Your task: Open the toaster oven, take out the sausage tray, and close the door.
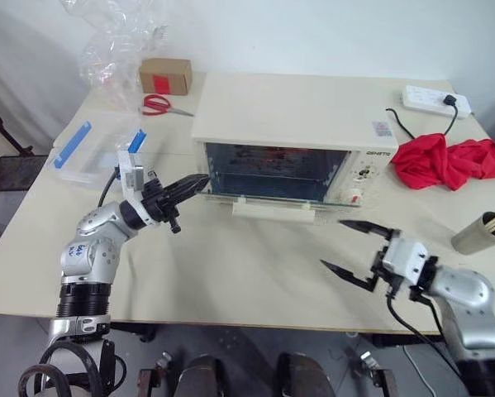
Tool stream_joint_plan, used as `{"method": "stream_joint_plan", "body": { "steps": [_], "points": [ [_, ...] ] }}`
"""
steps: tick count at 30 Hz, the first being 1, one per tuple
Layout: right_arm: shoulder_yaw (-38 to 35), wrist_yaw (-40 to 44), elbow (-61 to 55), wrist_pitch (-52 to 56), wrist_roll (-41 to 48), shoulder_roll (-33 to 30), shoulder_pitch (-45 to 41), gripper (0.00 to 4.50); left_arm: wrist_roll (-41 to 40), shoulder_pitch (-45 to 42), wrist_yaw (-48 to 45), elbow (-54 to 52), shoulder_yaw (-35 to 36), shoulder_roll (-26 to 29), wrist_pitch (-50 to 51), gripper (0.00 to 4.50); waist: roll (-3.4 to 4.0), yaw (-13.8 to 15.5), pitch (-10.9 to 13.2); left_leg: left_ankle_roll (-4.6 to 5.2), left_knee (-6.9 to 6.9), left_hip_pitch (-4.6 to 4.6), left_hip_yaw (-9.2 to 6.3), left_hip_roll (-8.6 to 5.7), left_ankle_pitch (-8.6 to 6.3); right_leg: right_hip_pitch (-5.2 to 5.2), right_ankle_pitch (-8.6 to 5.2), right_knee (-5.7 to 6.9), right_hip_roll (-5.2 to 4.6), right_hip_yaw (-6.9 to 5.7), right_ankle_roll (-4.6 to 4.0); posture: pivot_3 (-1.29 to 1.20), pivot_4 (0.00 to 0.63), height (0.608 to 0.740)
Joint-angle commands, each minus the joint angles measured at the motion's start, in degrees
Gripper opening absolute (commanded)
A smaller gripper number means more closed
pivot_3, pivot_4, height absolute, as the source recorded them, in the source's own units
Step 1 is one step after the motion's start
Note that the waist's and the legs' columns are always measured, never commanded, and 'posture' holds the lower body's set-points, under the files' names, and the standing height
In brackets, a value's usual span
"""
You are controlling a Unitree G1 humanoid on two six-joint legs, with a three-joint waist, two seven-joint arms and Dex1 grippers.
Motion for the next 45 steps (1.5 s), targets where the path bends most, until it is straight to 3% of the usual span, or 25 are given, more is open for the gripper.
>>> {"method": "stream_joint_plan", "body": {
  "steps": [1, 7, 15, 25, 28, 33, 36, 45],
  "points": [
    [-6.5, -4.0, -4.1, 2.5, 2.6, -2.1, 1.0, 4.5, 2.4, 2.1, -3.4, -0.3, -2.1, 1.1, -1.3, 0.03, -0.01, -0.5, 0.0, 0.0, 0.0, 0.02, 0.01, 0.0, 0.0, 0.0, 0.0, 0.01, 0.0, 0.03, 0.0, 0.0, 0.15, 0.74],
    [-5.5, -12.1, -9.0, 8.1, -3.4, -3.9, -7.0, 4.5, 6.0, 6.6, -3.3, 0.9, -2.9, 0.4, -5.5, 0.03, 0.04, -1.9, 0.0, -0.03, 0.01, 0.2, -0.15, 0.11, 0.06, -0.01, 0.0, 0.11, 0.05, 0.21, -0.01, 0.0, 0.15, 0.74],
    [9.9, -18.8, -16.5, 16.7, -14.1, 1.3, -18.4, 4.5, 9.0, 10.4, -2.9, -0.9, -3.0, 0.4, -10.1, 0.03, 0.02, -1.7, 0.0, -0.04, 0.0, 0.04, -0.23, 0.1, 0.06, -0.11, -0.01, 0.11, 0.04, 0.15, -0.03, 0.0, 0.15, 0.74],
    [27.1, -30.5, -4.0, 15.6, -40.8, 9.1, -32.7, 4.5, 8.4, 17.6, -1.2, -6.0, -0.6, 0.7, -12.9, 0.03, 0.01, -2.2, 0.0, -0.02, 0.01, 0.04, -0.14, 0.09, 0.05, -0.15, 0.0, 0.16, -0.02, 0.14, -0.02, 0.0, 0.15, 0.74],
    [29.9, -35.1, 1.5, 16.4, -47.4, 11.0, -37.1, 4.5, 7.5, 19.7, 1.5, -9.3, 1.2, 0.5, -12.3, 0.59, 0.01, -2.2, 0.0, -0.03, 0.01, 0.02, -0.12, 0.1, 0.05, -0.22, 0.0, 0.25, -0.02, 0.15, -0.02, 0.0, 0.15, 0.74],
    [32.3, -41.9, 10.5, 16.5, -54.2, 13.7, -43.8, 4.5, 5.9, 21.7, 5.5, -13.5, 4.9, 0.0, -12.5, 2.14, 0.02, -2.5, 0.0, -0.03, 0.01, 0.01, -0.13, 0.12, 0.05, -0.26, 0.0, 0.29, -0.02, 0.15, -0.02, 0.0, 0.15, 0.74],
    [33.8, -44.6, 15.2, 15.9, -56.8, 14.5, -46.6, 3.87, 4.6, 22.6, 7.1, -15.2, 6.3, -0.2, -11.6, 3.01, 0.02, -2.6, 0.0, -0.03, 0.0, 0.01, -0.13, 0.13, 0.05, -0.27, 0.0, 0.33, -0.03, 0.15, -0.02, 0.0, 0.15, 0.74],
    [35.3, -47.6, 19.0, 13.3, -58.6, 15.5, -49.0, 0.98, 3.3, 24.4, 9.2, -17.7, 7.2, -0.1, -10.7, 3.02, 0.02, -3.5, 0.0, -0.05, -0.04, 0.0, -0.13, 0.13, 0.06, -0.27, -0.01, 0.37, -0.03, 0.1, -0.02, 0.0, 0.15, 0.74]
  ]
}}
